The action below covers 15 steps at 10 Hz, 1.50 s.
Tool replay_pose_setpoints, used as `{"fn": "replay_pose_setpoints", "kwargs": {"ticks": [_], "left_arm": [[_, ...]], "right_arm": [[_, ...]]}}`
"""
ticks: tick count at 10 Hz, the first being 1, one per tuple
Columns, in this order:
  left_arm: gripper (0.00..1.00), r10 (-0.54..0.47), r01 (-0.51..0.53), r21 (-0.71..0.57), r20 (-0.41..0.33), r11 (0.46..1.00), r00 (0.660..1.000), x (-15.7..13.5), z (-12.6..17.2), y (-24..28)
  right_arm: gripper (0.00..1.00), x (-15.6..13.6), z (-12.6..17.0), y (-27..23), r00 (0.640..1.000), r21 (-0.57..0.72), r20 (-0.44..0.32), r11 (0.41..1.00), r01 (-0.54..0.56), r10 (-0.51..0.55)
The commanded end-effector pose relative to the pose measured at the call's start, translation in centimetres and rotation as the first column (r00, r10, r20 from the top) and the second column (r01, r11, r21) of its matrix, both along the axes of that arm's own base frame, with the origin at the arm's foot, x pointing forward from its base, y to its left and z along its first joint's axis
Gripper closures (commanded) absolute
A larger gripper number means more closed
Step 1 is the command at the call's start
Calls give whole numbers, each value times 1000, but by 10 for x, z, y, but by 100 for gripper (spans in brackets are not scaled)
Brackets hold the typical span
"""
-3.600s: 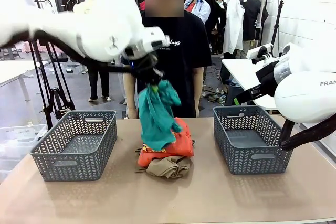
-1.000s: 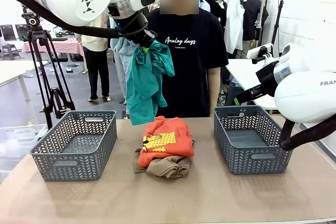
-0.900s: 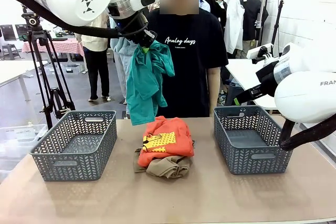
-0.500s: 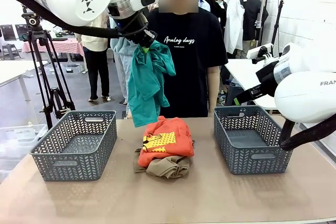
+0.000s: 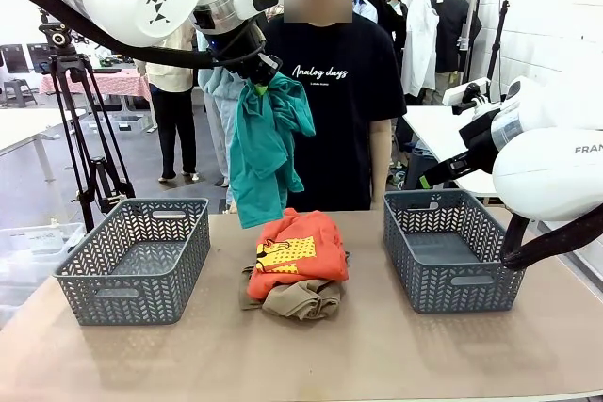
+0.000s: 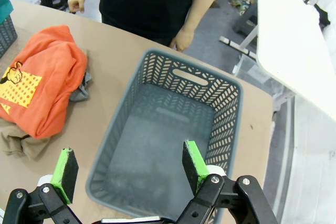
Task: Sort the tops and bottoms.
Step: Lift clothes from the center of the table with your left hand, then sort the clothes according to human instructions.
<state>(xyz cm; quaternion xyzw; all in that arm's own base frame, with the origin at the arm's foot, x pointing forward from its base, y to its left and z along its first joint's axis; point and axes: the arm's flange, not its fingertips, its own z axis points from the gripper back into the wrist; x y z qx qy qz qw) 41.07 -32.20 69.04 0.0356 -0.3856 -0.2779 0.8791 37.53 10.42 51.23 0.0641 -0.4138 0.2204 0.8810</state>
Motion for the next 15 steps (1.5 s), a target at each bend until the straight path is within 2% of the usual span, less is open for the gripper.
{"fn": "replay_pose_setpoints", "kwargs": {"ticks": [1, 15], "left_arm": [[100, -1, 1, -2, 5, 1000, 1000, 1, 4, 2], [100, -1, 1, -2, 5, 1000, 1000, 1, 4, 2]], "right_arm": [[0, 0, 0, -1, 1000, -1, 0, 1000, -1, 1], [0, 0, 0, -1, 1000, -1, 0, 1000, -1, 1]]}}
